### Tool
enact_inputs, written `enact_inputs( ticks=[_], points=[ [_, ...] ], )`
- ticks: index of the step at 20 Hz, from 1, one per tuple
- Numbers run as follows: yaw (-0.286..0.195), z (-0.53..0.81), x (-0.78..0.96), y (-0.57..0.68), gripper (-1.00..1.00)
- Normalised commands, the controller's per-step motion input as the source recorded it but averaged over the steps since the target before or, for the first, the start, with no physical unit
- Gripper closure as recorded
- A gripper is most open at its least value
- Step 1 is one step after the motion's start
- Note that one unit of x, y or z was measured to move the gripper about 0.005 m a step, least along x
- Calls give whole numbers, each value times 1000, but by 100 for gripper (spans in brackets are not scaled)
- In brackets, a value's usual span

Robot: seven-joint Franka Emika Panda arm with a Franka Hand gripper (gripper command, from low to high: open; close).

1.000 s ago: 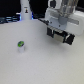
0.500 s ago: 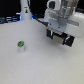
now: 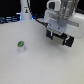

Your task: Open the kcup holder, insert the kcup into the holder, and close the kcup holder

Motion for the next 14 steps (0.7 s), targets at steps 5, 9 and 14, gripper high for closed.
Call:
enact_inputs(
  ticks=[5, 9, 14],
  points=[
    [-49, 231, 181, -93, -100],
    [-135, 427, 60, -378, -100],
    [-178, 416, -8, -504, -100]
  ],
)
